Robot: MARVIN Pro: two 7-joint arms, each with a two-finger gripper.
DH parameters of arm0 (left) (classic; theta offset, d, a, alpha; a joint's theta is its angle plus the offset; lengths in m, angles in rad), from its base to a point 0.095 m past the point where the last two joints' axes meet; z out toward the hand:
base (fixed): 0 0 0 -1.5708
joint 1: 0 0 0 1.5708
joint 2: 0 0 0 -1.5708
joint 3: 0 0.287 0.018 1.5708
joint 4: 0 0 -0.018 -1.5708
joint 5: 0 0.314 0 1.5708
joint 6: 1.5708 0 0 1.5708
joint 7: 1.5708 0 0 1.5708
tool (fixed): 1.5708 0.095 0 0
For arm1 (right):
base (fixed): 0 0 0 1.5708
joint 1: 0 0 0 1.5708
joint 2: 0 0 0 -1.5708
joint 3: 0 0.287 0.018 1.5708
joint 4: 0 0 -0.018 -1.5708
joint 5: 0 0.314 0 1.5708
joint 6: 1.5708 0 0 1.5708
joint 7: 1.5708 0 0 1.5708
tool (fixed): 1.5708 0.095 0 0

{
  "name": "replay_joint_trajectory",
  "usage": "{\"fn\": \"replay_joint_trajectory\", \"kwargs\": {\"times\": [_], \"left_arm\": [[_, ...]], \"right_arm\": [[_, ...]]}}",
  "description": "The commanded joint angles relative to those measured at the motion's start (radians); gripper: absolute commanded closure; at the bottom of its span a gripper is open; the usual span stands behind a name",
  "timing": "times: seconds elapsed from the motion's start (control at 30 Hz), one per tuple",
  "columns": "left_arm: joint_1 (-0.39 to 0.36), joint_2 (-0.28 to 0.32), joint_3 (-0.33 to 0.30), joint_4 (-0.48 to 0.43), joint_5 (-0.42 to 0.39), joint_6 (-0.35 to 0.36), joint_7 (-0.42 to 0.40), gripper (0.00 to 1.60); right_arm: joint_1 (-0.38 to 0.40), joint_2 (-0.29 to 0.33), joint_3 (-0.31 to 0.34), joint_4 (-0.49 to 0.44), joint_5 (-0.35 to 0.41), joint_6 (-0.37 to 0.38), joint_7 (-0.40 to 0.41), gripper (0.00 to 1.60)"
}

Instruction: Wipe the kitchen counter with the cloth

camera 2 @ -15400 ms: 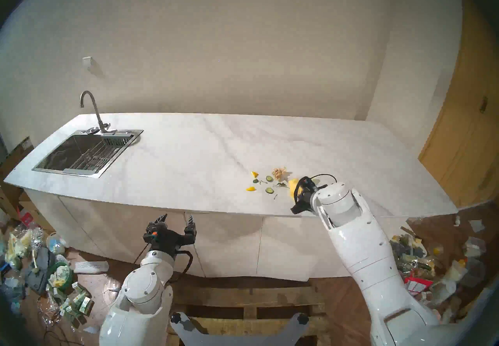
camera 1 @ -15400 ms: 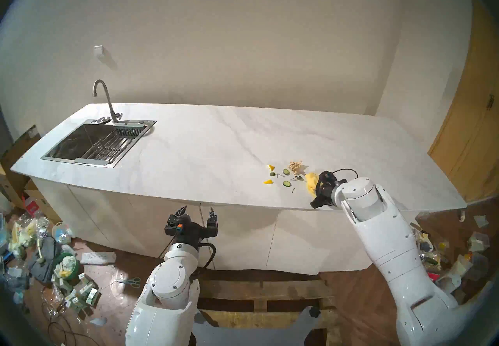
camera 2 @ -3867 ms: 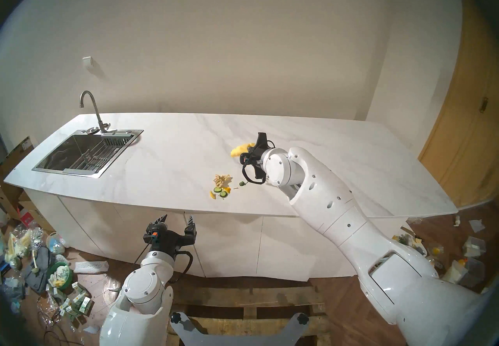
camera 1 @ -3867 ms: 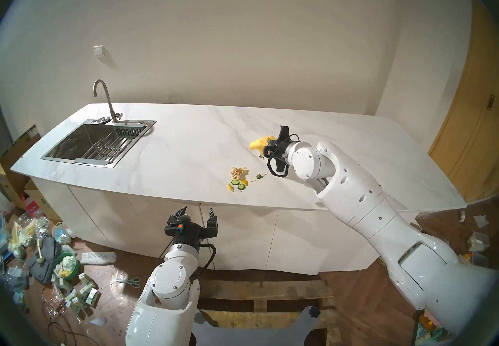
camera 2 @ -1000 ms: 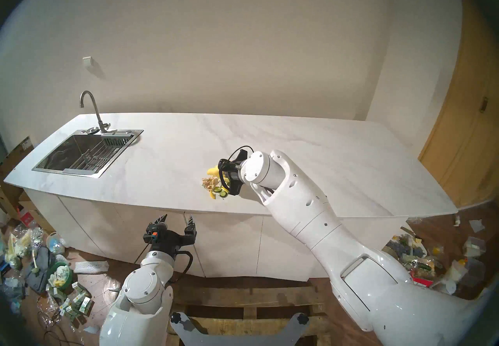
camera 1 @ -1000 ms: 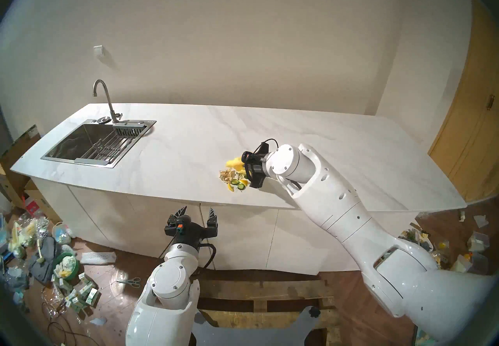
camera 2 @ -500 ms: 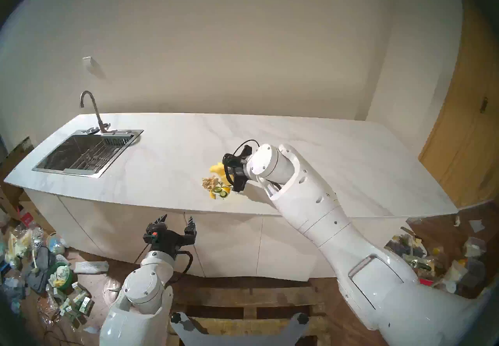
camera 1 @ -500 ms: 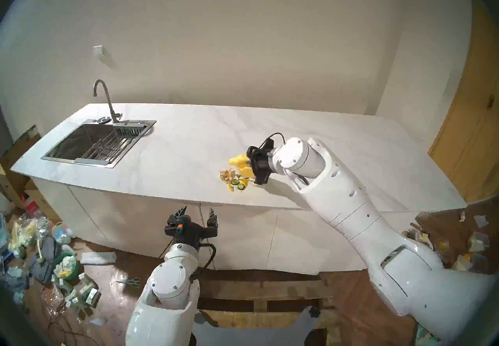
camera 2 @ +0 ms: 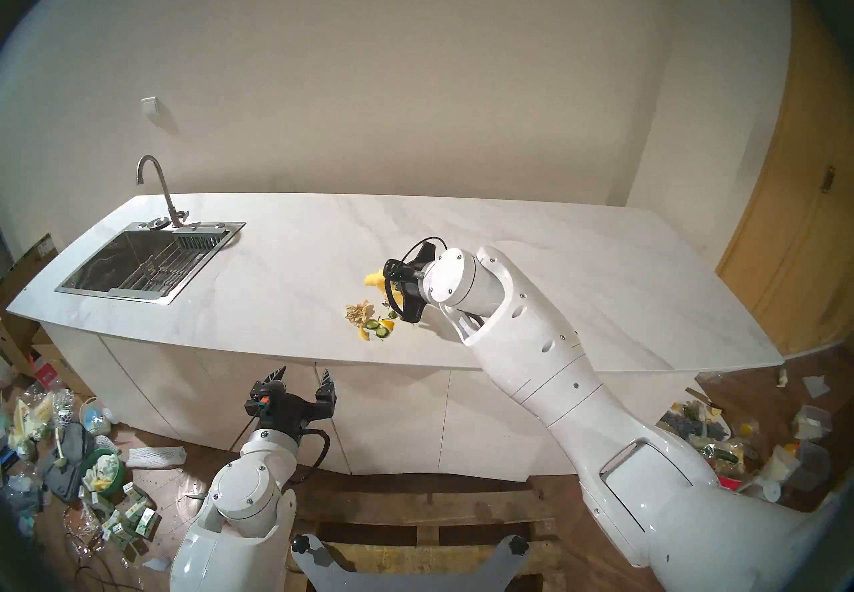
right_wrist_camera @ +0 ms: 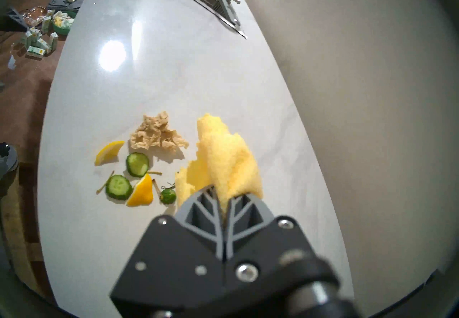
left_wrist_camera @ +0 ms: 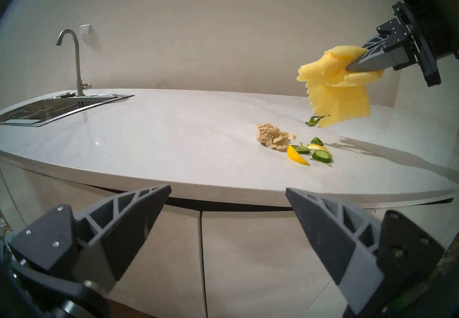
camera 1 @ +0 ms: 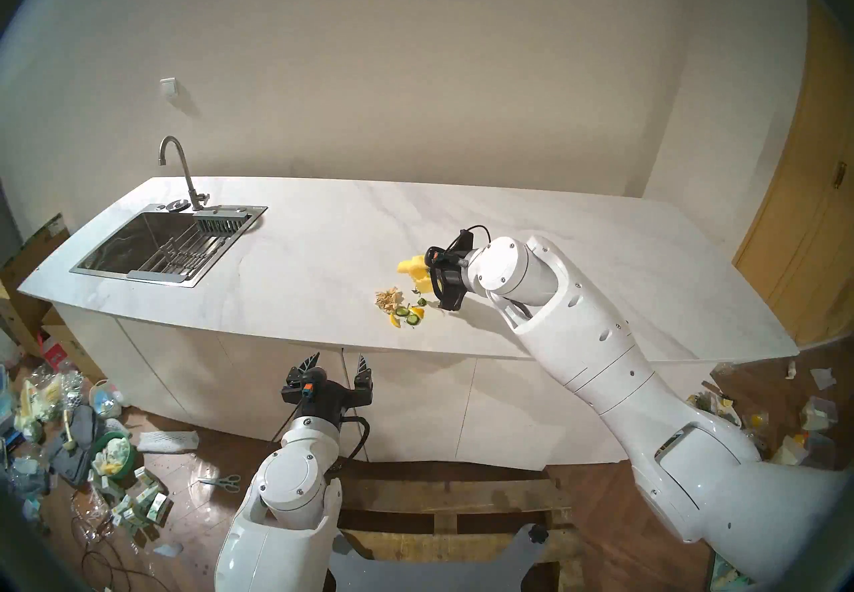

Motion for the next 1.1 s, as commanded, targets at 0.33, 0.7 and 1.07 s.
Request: {"fn": "replay_joint_trajectory", "kwargs": {"times": [0.33,0.7,1.07], "left_arm": [[-0.004,0.002,0.002,-0.029,-0.003,-0.004,-0.007,0.00],[-0.006,0.001,0.003,-0.026,-0.002,-0.006,-0.005,0.00],[-0.006,0.001,0.003,-0.027,-0.002,-0.005,-0.005,0.00]], "right_arm": [[0.025,0.006,0.004,-0.039,-0.019,0.008,-0.013,1.60],[-0.029,-0.044,0.065,-0.061,-0.105,0.011,-0.108,1.60],[-0.055,-0.060,0.107,-0.094,-0.084,-0.024,-0.263,1.60]]}}
